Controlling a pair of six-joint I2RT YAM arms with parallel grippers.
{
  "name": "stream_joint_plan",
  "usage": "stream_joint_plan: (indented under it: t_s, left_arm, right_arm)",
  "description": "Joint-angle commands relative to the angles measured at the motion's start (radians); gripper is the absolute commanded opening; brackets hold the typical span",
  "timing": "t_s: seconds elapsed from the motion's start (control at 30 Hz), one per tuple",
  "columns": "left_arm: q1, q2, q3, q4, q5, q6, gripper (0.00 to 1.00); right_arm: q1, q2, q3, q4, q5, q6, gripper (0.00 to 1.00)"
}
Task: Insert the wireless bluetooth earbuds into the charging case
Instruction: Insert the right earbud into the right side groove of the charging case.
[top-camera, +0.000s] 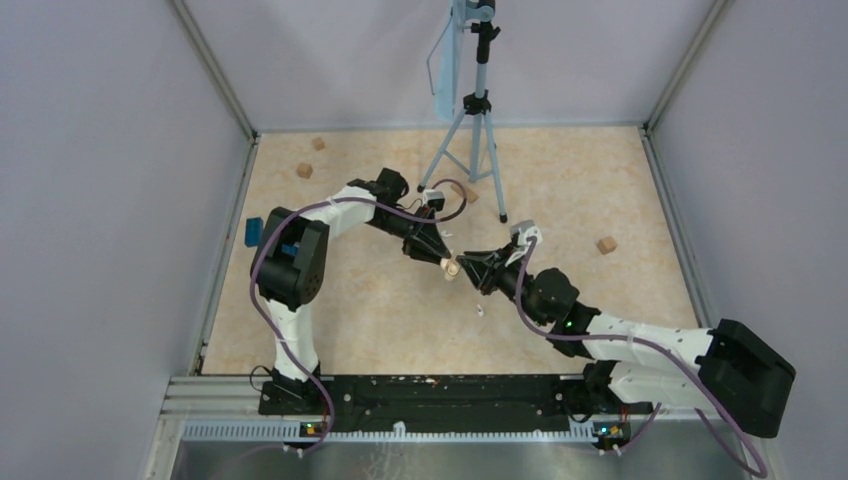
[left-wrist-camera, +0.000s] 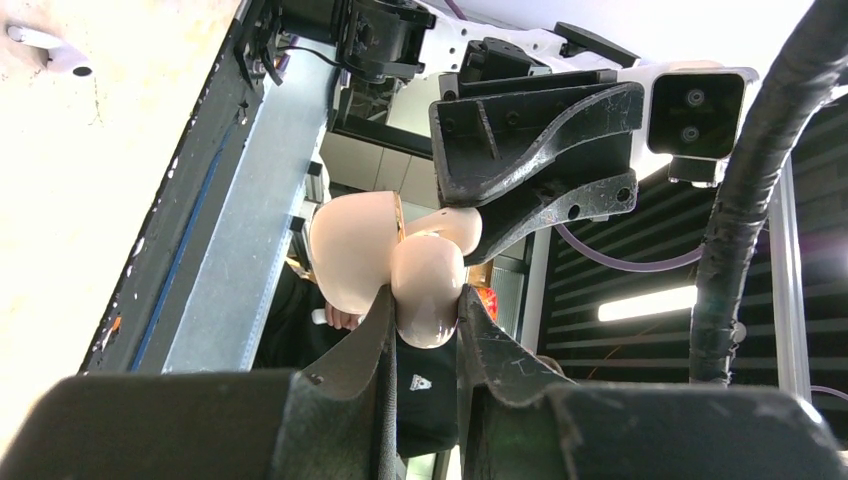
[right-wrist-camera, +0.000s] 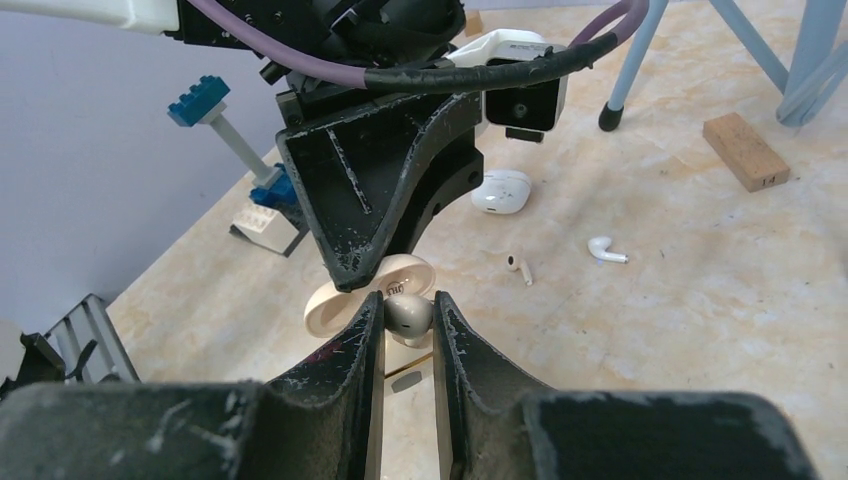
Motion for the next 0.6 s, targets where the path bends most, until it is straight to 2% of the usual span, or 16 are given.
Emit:
stream_joint_plan:
  t_s: [0.0,0.23,0.57]
  left_arm:
    - [0.01,-0.003,0.016,-0.012,0.029,0.032,0.0]
    - [0.008,0.014,0.026,-0.101,-0.019,0.053,0.0]
    - [0.008,-0.027,-0.059,-0.026,-0.056,-0.091,0.0]
  right_arm:
    - [0.018,-0.049,0.032,-0.021,0.001,-0.091,0.09]
    - [0.018,-0.097,0.005,-0.03,0.006,-0.134,0.09]
    - [0.018,-0.03,-0.003,0.068,-0.012,-0.13,0.08]
